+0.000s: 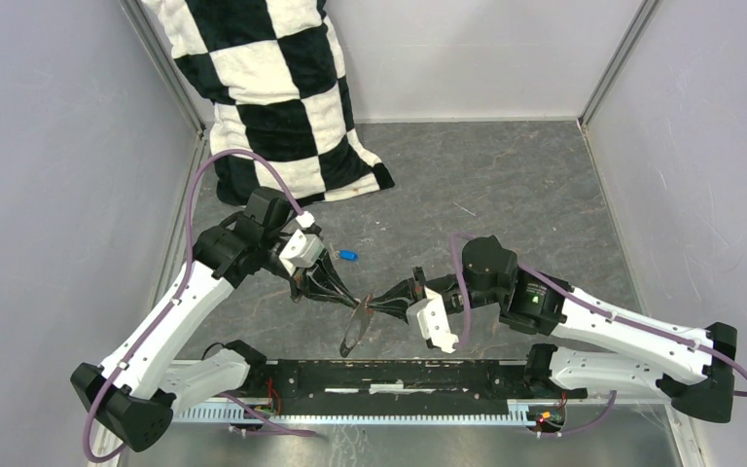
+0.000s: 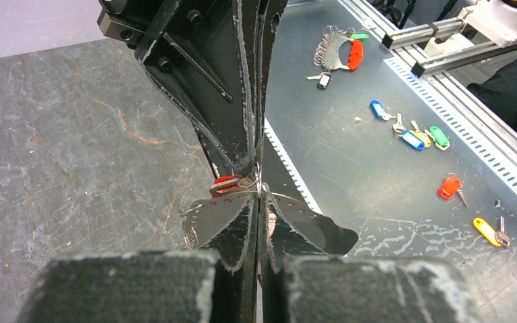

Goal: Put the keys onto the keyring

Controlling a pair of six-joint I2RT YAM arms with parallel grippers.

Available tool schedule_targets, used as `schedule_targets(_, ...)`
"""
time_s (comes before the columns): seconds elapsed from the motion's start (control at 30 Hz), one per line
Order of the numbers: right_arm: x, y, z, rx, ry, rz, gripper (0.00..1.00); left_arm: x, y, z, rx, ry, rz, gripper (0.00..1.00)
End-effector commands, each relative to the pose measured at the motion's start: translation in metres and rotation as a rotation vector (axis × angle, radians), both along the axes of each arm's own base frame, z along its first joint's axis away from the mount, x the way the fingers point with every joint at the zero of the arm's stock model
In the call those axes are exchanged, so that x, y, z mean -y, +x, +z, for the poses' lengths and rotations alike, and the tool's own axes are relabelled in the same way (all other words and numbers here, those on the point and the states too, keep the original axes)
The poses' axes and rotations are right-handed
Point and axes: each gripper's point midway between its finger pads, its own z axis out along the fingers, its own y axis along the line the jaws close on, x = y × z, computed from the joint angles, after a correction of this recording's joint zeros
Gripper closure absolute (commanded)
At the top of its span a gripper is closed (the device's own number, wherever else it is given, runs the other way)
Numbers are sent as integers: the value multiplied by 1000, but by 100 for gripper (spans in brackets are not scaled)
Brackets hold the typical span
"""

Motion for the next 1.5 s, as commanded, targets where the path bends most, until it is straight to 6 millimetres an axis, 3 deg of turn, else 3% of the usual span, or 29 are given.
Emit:
schedule_targets(0.0, 3, -2, 20, 51, 49, 0, 100, 1, 0, 18, 2, -33, -13, 98)
schedule_targets(0.5, 3, 1, 25, 60, 71, -17, 100, 4, 7, 11, -5, -9, 3, 98)
schedule_targets(1.0, 8, 27, 18, 65, 26, -168, 100, 1, 0, 14, 29, -38, -9, 98)
schedule_targets(1.47, 1, 16, 28, 40, 66, -98, 100, 4, 8, 7, 32, -17, 5, 98)
